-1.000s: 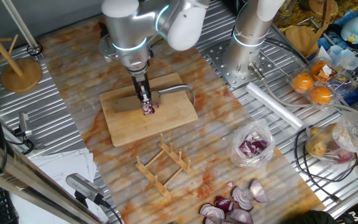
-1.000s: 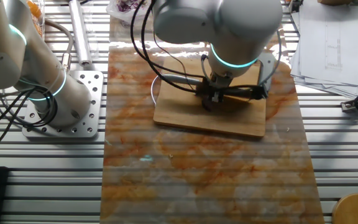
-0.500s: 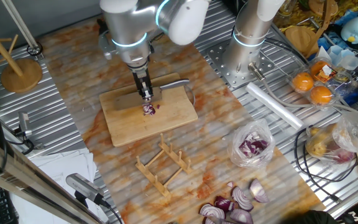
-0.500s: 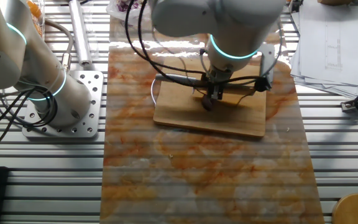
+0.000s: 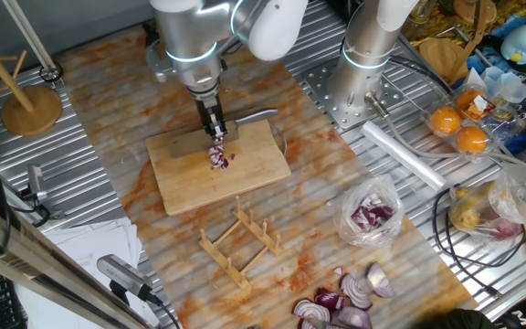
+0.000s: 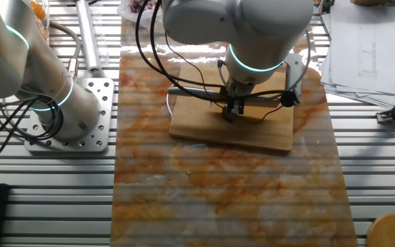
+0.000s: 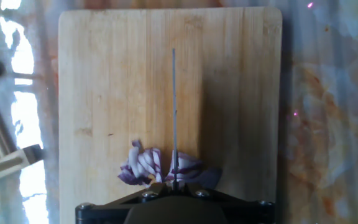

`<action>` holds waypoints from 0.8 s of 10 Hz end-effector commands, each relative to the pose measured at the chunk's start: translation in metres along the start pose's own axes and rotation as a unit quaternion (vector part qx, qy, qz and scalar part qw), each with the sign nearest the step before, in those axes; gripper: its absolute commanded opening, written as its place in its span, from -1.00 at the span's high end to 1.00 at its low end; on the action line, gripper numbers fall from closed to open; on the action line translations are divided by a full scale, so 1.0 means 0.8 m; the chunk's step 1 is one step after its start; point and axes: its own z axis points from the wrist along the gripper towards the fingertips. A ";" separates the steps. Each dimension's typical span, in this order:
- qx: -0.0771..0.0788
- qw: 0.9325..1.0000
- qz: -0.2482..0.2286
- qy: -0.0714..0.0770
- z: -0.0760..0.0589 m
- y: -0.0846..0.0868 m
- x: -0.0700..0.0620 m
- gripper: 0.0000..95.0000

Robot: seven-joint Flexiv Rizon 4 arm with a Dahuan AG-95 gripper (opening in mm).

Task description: Chop the onions

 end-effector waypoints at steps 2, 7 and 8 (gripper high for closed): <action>0.000 1.000 -0.003 -0.003 0.014 -0.004 -0.007 1.00; 0.006 1.000 -0.007 -0.006 0.043 0.000 -0.020 1.00; 0.006 1.000 -0.009 -0.005 0.045 0.000 -0.019 1.00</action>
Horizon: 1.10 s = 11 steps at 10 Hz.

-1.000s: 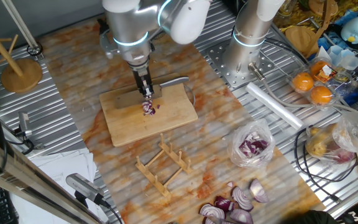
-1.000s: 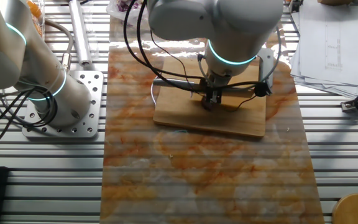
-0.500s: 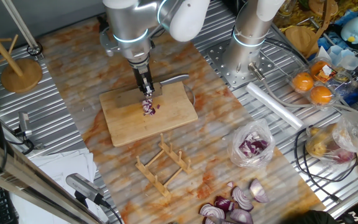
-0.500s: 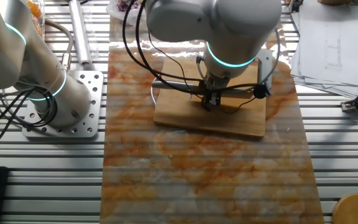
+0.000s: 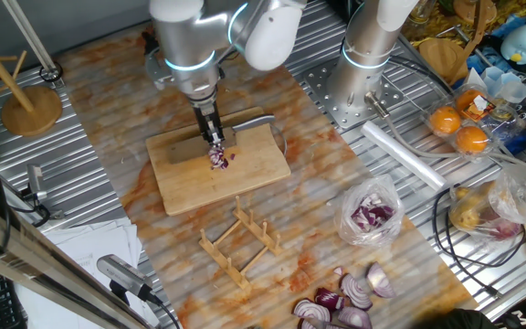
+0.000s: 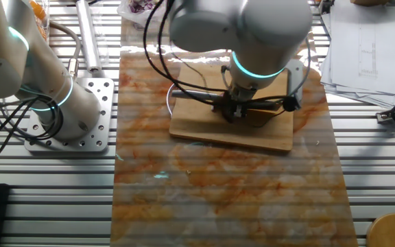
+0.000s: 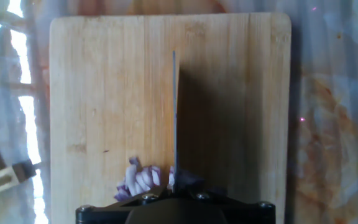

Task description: Chop the onions

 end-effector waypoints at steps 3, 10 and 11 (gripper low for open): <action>-0.005 1.000 -0.001 -0.005 -0.008 0.006 0.005 1.00; 0.000 1.000 -0.019 -0.002 -0.028 -0.005 0.018 1.00; 0.001 1.000 -0.020 -0.002 -0.029 -0.006 0.018 1.00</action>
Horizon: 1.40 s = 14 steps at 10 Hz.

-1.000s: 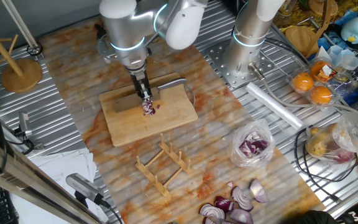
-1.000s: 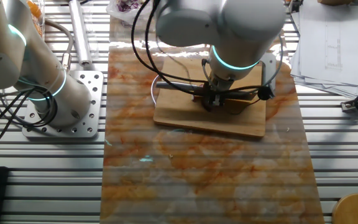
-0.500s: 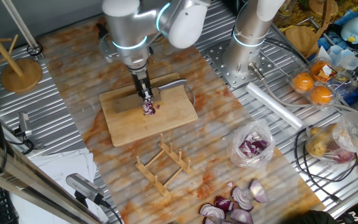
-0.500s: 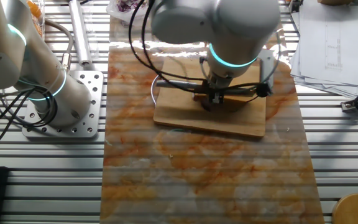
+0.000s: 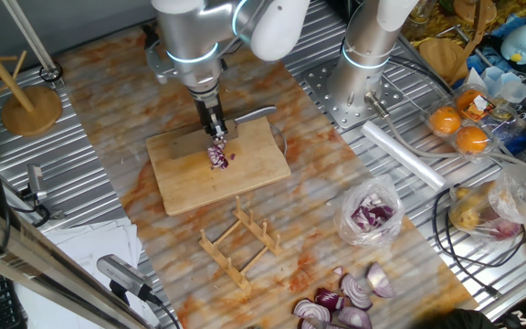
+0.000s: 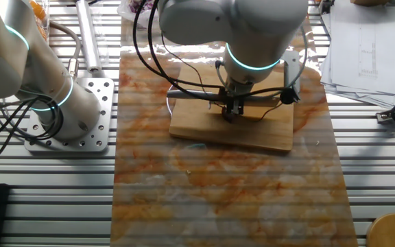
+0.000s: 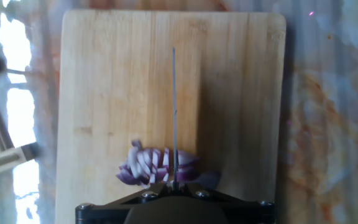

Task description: Chop the onions

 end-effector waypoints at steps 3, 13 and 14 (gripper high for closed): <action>0.002 1.000 -0.002 -0.003 0.004 -0.004 0.000 1.00; -0.003 1.000 -0.006 -0.009 0.022 -0.006 -0.007 1.00; -0.007 1.000 -0.012 -0.003 -0.004 -0.010 -0.005 1.00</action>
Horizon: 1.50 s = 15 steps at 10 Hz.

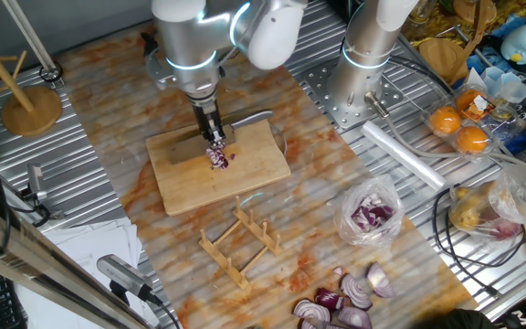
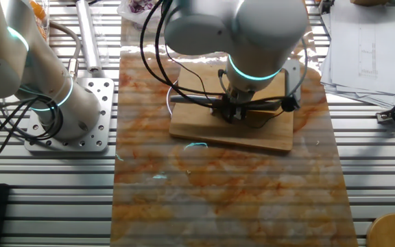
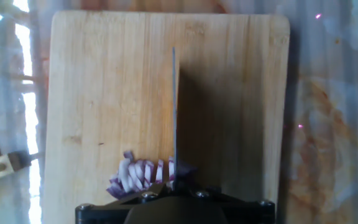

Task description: Chop the onions

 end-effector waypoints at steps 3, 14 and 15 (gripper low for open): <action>-0.014 1.000 -0.009 0.015 -0.045 -0.011 0.008 1.00; -0.010 1.000 -0.026 0.015 -0.034 -0.017 0.007 1.00; -0.011 1.000 -0.025 0.014 -0.031 -0.018 0.009 1.00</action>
